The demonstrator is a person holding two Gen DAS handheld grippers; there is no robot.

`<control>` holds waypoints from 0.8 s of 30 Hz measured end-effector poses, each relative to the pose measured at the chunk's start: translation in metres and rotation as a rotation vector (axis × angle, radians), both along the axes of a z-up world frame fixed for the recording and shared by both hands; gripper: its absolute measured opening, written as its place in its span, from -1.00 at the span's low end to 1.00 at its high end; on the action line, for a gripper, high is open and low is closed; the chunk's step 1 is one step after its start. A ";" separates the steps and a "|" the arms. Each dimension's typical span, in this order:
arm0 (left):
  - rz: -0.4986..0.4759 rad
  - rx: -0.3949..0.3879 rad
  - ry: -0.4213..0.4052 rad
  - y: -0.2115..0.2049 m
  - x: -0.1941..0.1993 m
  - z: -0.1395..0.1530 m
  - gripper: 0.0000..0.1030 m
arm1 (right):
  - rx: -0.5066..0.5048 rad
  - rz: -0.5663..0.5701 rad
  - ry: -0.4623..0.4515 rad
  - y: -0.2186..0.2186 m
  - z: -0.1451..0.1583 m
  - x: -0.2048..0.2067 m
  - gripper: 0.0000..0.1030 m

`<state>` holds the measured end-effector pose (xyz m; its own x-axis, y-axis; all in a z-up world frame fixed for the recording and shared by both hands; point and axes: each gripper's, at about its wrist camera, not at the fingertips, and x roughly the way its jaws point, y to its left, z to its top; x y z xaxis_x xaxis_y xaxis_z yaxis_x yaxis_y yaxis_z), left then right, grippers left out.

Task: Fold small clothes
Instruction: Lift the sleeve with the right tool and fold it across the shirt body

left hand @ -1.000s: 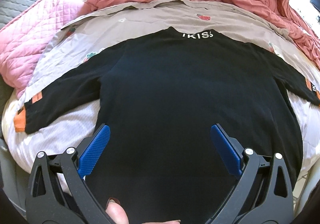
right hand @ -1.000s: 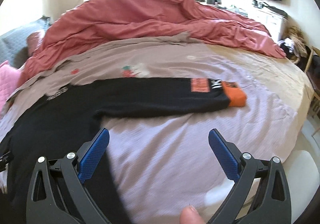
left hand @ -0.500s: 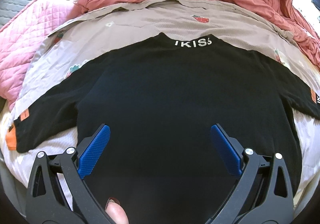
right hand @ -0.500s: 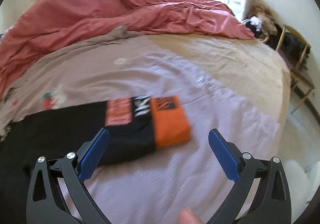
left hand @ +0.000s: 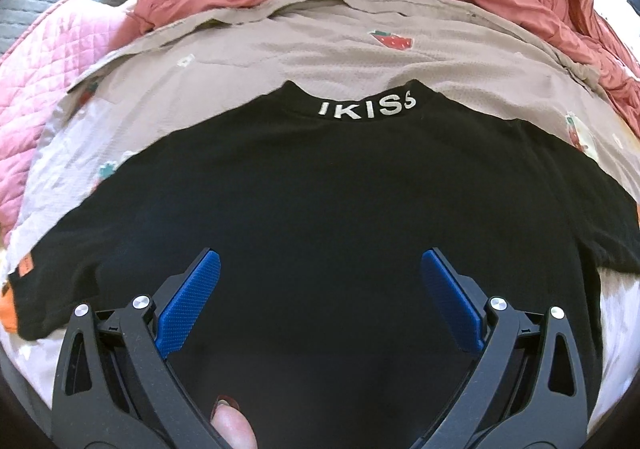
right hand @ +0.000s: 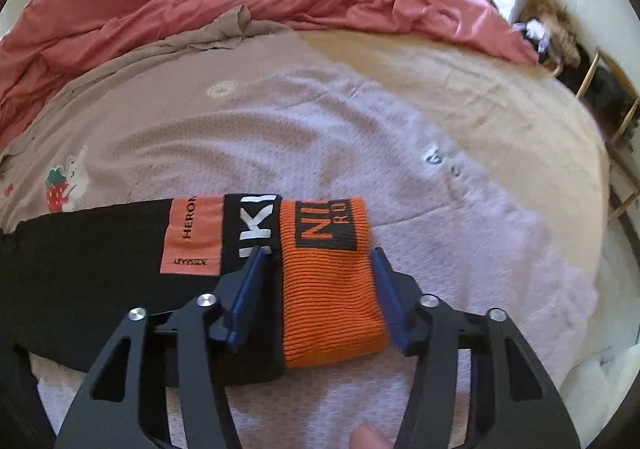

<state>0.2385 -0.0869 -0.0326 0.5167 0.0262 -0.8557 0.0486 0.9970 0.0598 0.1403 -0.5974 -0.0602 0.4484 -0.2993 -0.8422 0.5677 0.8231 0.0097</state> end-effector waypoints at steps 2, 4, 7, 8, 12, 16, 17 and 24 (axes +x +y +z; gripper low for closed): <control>-0.002 -0.004 0.005 -0.004 0.006 -0.006 0.82 | 0.012 0.010 -0.024 0.002 0.003 -0.002 -0.47; -0.009 0.003 0.007 -0.006 0.010 -0.011 0.82 | 0.020 0.035 -0.054 0.007 0.009 -0.004 -0.64; -0.008 0.014 -0.006 -0.003 0.012 -0.017 0.82 | 0.009 0.071 -0.097 0.016 0.021 -0.005 -0.68; -0.004 0.017 -0.017 0.001 0.013 -0.020 0.82 | 0.013 0.080 -0.114 0.018 0.026 -0.005 -0.68; 0.008 0.024 -0.035 0.019 0.014 -0.028 0.82 | 0.034 0.123 -0.207 0.041 0.057 -0.006 -0.69; 0.012 -0.032 -0.031 0.041 0.013 -0.029 0.82 | 0.069 0.184 -0.280 0.081 0.088 0.006 -0.69; 0.011 -0.050 -0.031 0.045 0.012 -0.028 0.82 | 0.079 0.203 -0.294 0.093 0.094 0.010 -0.69; 0.038 -0.112 -0.068 0.069 0.009 -0.012 0.82 | 0.177 0.377 -0.366 0.190 0.123 0.046 -0.69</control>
